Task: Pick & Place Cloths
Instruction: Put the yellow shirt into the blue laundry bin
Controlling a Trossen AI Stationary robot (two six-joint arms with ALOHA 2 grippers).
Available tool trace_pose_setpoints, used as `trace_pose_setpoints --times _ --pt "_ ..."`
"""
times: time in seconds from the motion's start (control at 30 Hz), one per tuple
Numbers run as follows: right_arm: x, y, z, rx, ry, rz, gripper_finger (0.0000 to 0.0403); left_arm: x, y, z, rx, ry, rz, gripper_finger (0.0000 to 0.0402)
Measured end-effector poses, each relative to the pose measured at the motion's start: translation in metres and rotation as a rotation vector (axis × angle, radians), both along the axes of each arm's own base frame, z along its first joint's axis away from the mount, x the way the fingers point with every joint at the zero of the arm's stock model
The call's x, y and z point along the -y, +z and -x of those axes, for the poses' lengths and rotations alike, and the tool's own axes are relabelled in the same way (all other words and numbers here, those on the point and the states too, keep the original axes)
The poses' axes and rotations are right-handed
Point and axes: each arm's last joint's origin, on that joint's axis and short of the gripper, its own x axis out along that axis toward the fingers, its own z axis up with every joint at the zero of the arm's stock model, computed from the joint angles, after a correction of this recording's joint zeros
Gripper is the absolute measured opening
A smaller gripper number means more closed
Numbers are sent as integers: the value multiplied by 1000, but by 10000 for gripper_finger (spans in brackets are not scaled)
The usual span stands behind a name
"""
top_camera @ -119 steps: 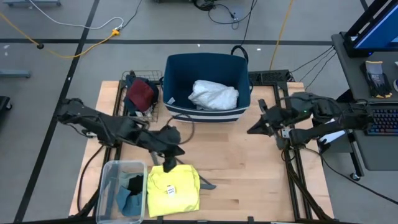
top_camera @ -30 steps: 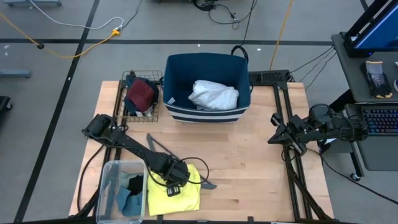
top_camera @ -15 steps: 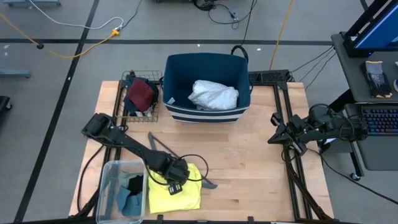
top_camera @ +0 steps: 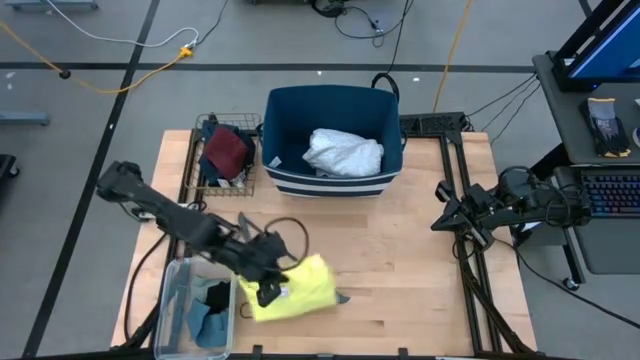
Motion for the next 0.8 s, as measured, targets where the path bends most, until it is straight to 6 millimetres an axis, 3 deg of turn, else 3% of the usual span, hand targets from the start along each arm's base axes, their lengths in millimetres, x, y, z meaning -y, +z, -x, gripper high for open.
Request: trace_pose_setpoints --times 0.1,0.2,0.5,0.63,0.8 --pt "0 0 0 0 0 0 1 0 34 6 165 48 -93 7" --pt "0 1 0 6 0 0 1 0 55 9 257 70 -144 7" --pt "0 1 0 14 0 -1 1 -3 76 2 434 111 -307 7" --pt "0 1 0 15 1 -1 1 -5 83 -1 521 151 -502 7" --pt "0 2 0 17 0 -1 1 -13 97 -6 589 218 -868 7"
